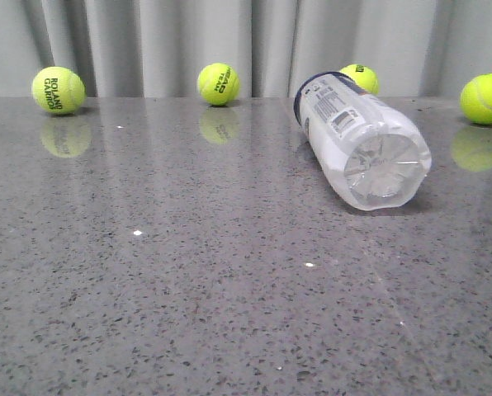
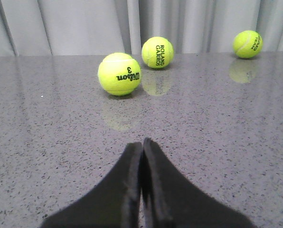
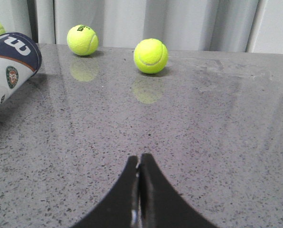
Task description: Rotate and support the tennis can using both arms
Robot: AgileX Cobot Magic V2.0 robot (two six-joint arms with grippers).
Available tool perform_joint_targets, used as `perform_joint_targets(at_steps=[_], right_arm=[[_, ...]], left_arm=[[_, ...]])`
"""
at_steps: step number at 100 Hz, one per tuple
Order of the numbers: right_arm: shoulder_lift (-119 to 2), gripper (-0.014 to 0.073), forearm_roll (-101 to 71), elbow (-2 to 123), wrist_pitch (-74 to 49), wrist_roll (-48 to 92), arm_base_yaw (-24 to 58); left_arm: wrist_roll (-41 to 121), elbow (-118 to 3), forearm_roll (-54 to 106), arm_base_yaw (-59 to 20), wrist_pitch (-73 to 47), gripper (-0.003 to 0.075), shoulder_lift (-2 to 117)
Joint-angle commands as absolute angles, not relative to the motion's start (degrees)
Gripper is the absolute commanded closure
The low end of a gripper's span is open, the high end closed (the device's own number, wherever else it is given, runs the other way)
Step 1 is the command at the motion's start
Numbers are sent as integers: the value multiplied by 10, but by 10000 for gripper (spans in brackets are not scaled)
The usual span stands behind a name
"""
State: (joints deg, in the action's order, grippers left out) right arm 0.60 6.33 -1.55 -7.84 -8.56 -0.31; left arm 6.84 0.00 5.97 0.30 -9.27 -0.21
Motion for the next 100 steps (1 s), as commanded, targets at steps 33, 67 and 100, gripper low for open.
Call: perform_joint_targets(at_steps=[33, 67, 100], right_arm=[[22, 661, 67, 8, 6, -86, -3], [-85, 660, 63, 188, -172, -88, -3], [-270, 660, 54, 338, -248, -88, -3]], left_arm=[[63, 26, 62, 0, -49, 740, -22], [63, 26, 62, 0, -49, 740, -22], [63, 26, 62, 0, -49, 740, -22]])
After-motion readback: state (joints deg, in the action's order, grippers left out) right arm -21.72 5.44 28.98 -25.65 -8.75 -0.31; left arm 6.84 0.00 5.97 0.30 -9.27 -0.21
